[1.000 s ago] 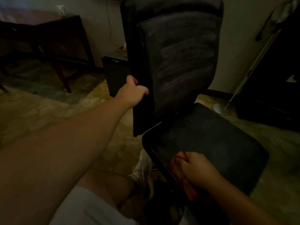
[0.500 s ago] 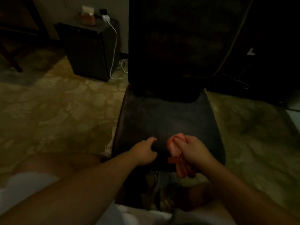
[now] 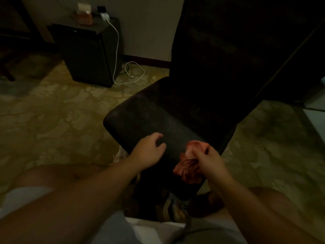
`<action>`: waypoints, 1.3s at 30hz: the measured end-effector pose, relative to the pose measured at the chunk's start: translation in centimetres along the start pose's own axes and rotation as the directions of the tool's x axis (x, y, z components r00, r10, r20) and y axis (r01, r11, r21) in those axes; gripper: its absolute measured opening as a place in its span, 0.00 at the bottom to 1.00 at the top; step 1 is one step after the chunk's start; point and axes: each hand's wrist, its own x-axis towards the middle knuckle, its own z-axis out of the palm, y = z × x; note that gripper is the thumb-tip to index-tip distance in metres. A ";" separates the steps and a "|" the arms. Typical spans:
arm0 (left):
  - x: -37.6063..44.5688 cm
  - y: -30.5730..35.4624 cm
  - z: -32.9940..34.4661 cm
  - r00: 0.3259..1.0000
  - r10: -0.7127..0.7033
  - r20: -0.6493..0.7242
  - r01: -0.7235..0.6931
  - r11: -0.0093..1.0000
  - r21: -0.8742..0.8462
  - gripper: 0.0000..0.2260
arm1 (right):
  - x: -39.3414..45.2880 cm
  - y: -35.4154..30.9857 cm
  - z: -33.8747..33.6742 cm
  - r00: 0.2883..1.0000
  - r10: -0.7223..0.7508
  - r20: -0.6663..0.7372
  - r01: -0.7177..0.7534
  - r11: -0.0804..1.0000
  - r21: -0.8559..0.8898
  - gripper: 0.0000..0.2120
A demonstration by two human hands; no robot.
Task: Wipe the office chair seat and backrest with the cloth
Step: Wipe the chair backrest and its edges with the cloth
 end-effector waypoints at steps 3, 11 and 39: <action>-3.1 4.5 2.7 0.991 0.115 0.071 -0.090 0.953 -0.289 0.20 | -0.9 -0.5 0.0 0.998 0.034 -0.052 -0.033 0.999 0.032 0.17; -3.6 7.3 7.4 0.967 -0.045 0.249 0.195 0.761 -0.619 0.23 | -4.9 -1.3 -6.3 0.955 0.028 0.294 -0.021 0.999 -0.028 0.20; -3.3 8.4 12.0 0.973 0.001 0.232 0.158 0.729 -0.666 0.08 | -4.0 -5.0 -14.9 0.744 -0.616 -0.261 0.200 0.577 -0.792 0.09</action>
